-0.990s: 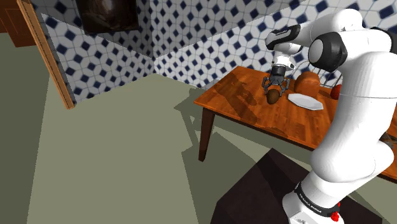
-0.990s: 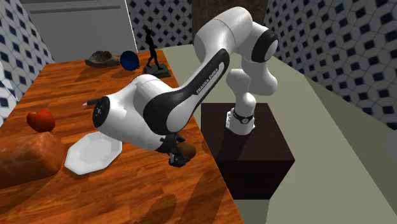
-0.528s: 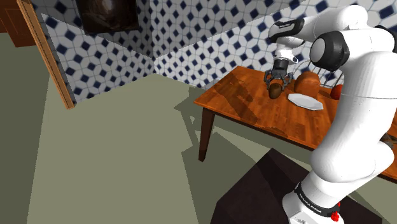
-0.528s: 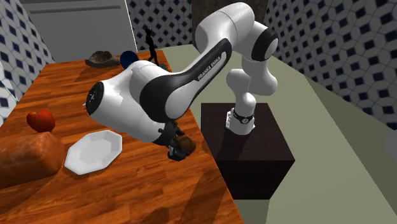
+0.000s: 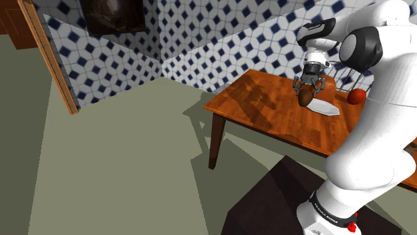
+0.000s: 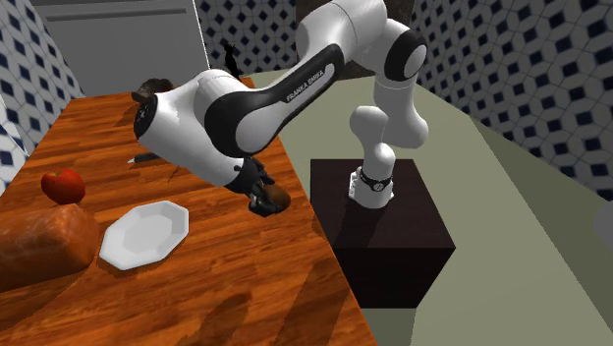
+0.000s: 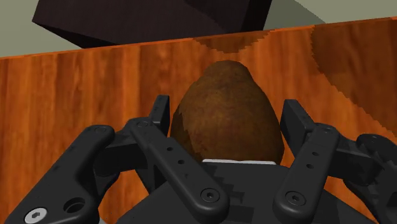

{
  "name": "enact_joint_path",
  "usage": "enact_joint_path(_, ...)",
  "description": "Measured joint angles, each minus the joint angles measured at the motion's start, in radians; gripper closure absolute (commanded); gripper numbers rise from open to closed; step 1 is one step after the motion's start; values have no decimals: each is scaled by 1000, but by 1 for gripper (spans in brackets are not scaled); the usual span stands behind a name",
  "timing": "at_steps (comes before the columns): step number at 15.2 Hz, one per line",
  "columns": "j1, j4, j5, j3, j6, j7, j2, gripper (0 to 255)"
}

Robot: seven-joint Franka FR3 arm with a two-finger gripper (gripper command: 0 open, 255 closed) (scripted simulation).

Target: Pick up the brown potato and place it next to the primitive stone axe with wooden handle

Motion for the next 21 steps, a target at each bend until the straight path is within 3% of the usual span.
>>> enact_joint_path(9, -87, -141, -133, -83, 46, -171, -104, 255)
enact_joint_path(16, -170, -182, -222, -153, 82, -319, -124, 255)
enact_joint_path(21, -238, -148, -265, -203, 93, -438, -94, 255)
